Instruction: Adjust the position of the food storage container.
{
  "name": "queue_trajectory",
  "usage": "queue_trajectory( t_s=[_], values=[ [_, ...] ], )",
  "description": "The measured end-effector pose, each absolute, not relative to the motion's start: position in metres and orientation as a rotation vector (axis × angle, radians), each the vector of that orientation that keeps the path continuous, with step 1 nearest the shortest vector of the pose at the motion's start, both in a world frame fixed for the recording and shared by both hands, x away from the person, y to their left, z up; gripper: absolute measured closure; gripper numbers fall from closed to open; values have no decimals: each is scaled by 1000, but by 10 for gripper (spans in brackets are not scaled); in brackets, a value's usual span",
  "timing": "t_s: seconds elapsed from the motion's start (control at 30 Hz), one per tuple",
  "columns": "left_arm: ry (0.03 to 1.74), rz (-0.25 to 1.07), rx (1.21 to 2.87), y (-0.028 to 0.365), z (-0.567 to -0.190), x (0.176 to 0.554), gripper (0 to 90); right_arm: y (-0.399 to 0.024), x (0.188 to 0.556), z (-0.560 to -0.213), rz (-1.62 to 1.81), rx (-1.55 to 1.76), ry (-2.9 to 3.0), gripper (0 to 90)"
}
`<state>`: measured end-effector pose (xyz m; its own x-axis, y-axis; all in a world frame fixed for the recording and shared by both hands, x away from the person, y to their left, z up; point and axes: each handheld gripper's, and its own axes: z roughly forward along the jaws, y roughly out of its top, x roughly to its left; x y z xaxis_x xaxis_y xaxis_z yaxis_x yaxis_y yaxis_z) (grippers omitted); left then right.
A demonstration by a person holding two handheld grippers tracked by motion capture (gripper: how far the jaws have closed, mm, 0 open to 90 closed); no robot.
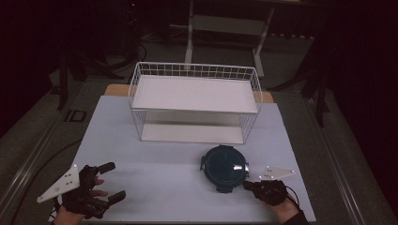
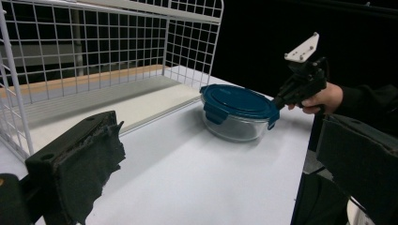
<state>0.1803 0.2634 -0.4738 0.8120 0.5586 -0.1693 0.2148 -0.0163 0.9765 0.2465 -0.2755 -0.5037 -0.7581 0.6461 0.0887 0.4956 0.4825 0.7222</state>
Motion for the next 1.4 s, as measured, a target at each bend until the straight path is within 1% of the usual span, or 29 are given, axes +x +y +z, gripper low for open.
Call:
queue_trajectory(
  t_s=[0.33, 0.5, 0.7, 0.83, 1.17, 1.4],
  values=[
    [622, 310, 1595, 264, -473, 179, 4, -299, 258, -501, 1120, 1094, 2434, 900],
    [622, 308, 1596, 263, -473, 179, 3, -295, 269, -497, 1170, 1108, 2381, 900],
    [622, 303, 1598, 262, -474, 180, 3, -291, 273, -497, 1185, 1109, 2384, 900],
    [624, 299, 1602, 261, -474, 180, 4, -283, 277, -496, 1183, 1093, 2400, 900],
    [624, 294, 1604, 261, -474, 181, 3, -246, 290, -496, 1181, 1009, 2450, 900],
    [622, 293, 1608, 261, -475, 181, 3, -235, 296, -497, 1203, 999, 2471, 900]
  ],
)
